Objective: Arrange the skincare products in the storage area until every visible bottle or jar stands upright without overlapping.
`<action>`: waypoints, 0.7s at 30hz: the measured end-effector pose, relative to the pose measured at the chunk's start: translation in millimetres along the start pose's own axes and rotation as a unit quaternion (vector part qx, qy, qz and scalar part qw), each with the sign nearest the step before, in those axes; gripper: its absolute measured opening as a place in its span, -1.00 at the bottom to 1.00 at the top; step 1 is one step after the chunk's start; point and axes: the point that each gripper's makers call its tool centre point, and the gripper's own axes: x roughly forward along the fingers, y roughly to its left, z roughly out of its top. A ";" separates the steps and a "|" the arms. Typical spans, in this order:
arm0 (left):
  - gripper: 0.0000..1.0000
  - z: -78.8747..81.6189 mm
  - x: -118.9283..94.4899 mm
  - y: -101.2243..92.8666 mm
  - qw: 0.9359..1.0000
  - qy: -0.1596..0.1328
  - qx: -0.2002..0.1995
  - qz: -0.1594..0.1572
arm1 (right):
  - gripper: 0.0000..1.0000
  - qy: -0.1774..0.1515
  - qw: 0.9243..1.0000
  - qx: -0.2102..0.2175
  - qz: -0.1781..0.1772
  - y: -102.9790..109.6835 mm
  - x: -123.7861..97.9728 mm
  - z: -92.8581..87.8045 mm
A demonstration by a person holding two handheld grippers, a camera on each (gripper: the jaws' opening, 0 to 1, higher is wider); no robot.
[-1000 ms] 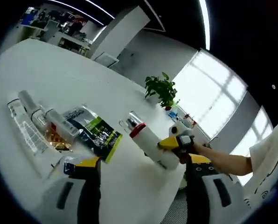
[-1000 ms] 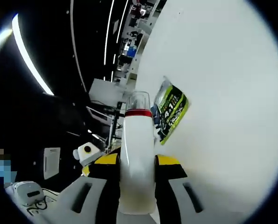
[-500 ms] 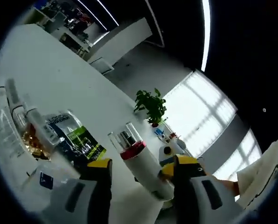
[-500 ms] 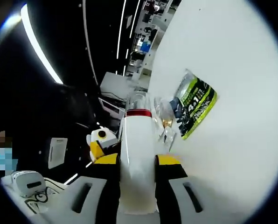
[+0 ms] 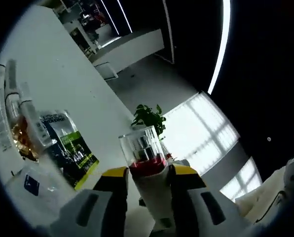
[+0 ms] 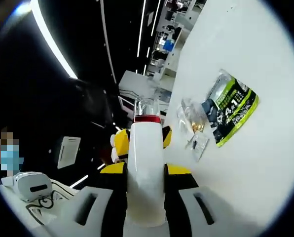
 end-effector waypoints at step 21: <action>-0.57 -4.2 0.1 -18.4 0.999 0.012 0.000 -0.036 | -0.45 0.033 0.994 -0.106 0.000 2.7 1.3 -9.1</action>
